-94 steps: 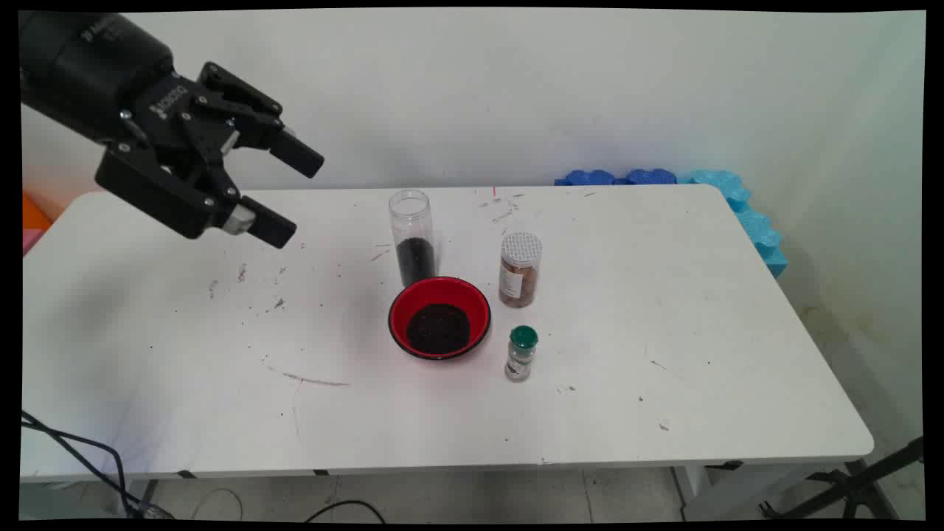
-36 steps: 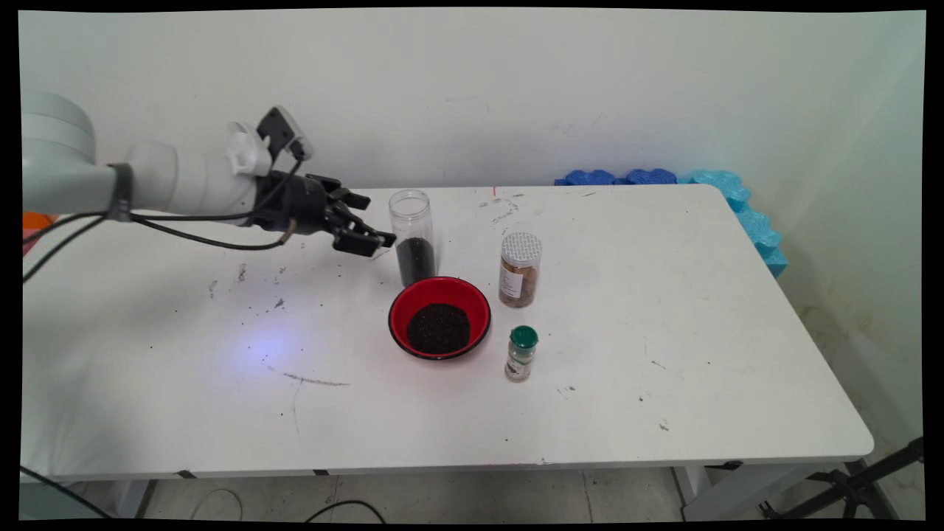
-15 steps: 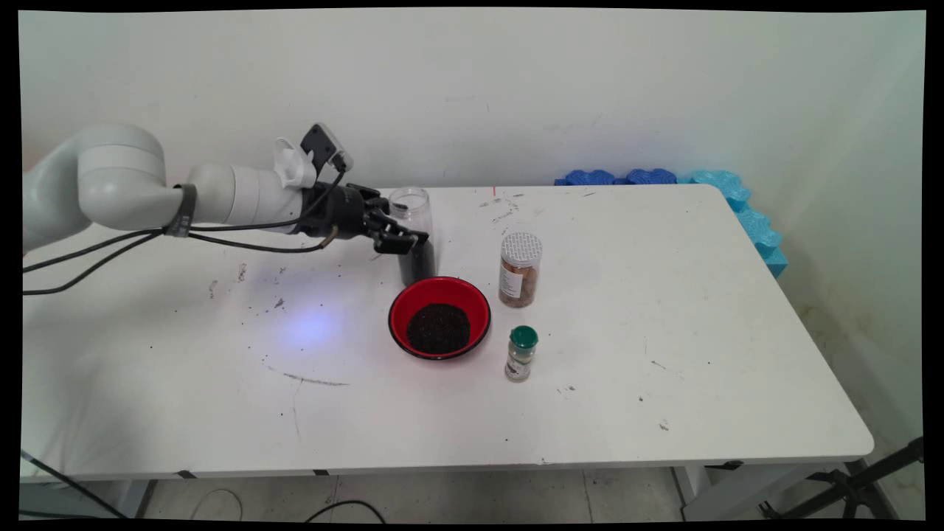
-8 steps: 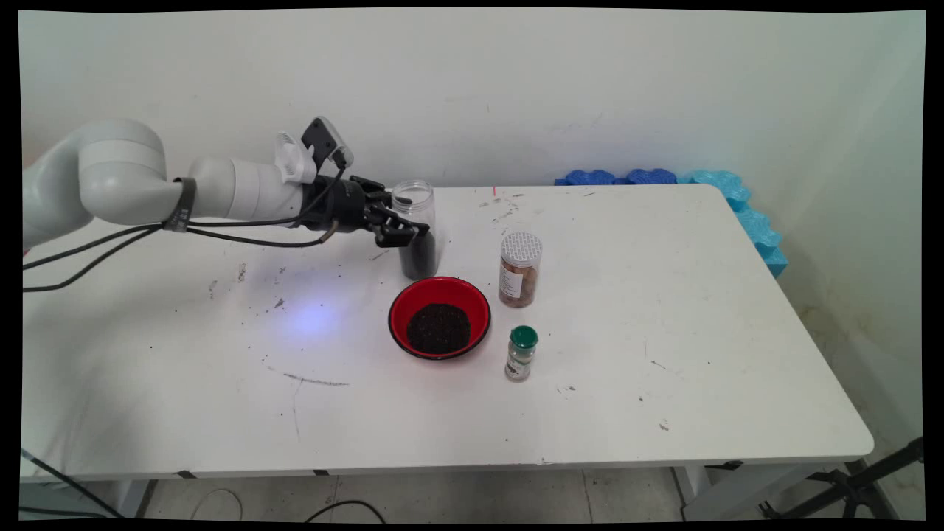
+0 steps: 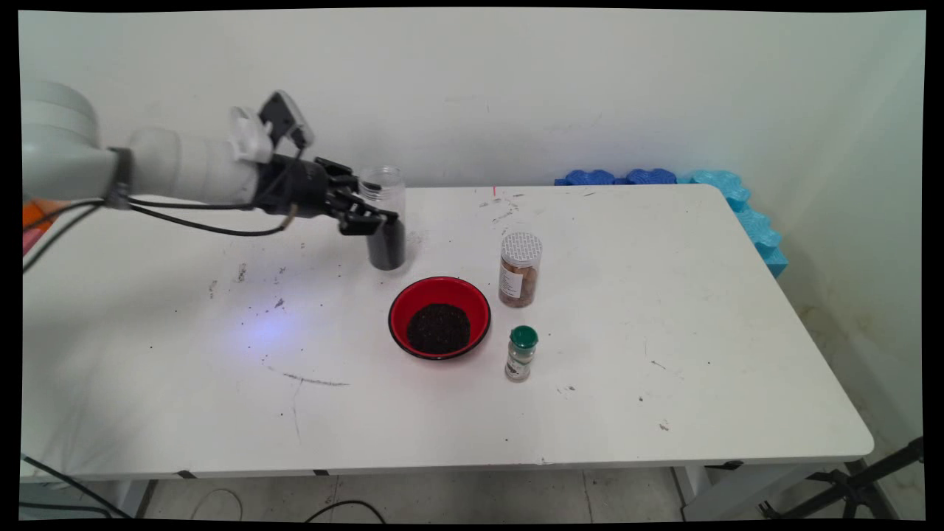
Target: Pour the black seasoning powder in the red bowl
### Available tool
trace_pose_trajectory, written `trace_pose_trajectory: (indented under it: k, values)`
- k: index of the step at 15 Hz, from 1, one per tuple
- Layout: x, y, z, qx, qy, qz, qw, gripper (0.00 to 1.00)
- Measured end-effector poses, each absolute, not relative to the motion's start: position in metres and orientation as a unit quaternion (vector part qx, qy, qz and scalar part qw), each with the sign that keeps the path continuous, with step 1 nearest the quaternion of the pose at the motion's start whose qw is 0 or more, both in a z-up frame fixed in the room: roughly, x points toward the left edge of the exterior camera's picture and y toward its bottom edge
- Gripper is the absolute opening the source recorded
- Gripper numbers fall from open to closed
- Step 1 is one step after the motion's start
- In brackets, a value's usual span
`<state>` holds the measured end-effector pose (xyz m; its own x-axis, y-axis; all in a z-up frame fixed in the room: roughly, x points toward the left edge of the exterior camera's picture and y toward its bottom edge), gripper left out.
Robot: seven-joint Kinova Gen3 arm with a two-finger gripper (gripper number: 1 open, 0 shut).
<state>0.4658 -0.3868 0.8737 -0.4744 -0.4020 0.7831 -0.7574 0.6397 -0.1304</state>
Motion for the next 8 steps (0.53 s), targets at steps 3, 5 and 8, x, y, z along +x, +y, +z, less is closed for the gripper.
trace_pose_trajectory:
  k: [3, 5, 8]
  values:
    - [0.476, -0.369, 0.896, 0.350, -0.829, 0.234, 0.367, 0.00]
    - [0.484, -0.352, 0.915, 0.349, -0.834, 0.225, 0.363, 0.00]
    - [0.494, -0.326, 0.940, 0.343, -0.843, 0.210, 0.358, 0.00]
